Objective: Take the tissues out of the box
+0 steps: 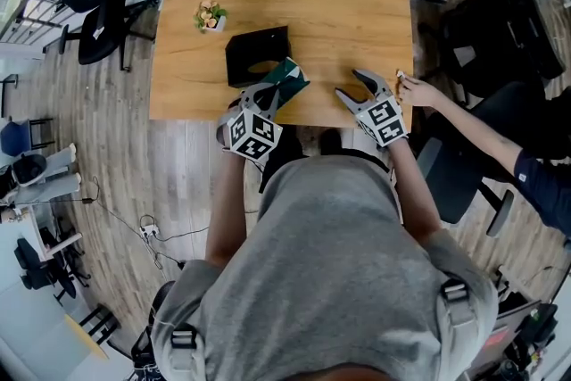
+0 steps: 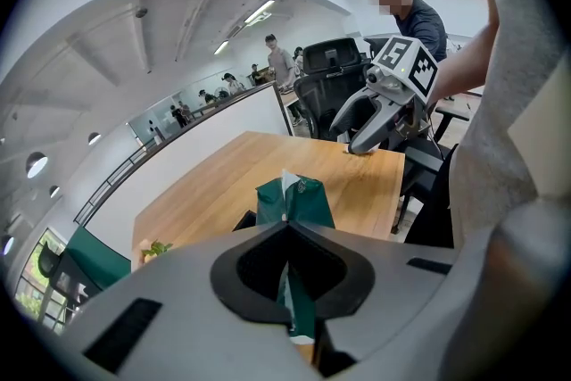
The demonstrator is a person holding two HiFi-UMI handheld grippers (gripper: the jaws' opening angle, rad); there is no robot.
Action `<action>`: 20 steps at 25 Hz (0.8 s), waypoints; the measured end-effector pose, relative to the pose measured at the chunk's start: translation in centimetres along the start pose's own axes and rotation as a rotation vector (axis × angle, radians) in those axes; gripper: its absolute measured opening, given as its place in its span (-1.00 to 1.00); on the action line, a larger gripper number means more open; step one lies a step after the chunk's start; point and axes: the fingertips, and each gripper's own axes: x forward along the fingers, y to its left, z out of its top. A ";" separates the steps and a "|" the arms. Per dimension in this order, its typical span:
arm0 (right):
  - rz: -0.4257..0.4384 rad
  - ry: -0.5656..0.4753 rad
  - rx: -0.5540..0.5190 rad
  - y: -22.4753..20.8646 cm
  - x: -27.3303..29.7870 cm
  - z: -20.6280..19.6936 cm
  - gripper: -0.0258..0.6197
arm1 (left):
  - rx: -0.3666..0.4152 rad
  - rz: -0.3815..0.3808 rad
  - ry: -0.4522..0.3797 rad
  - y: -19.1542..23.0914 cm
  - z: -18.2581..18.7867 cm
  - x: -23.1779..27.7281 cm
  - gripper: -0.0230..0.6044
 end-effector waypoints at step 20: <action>0.026 0.003 -0.022 -0.4 0.3 -0.3 -0.13 | -0.012 0.016 0.015 -0.2 0.2 0.2 -0.87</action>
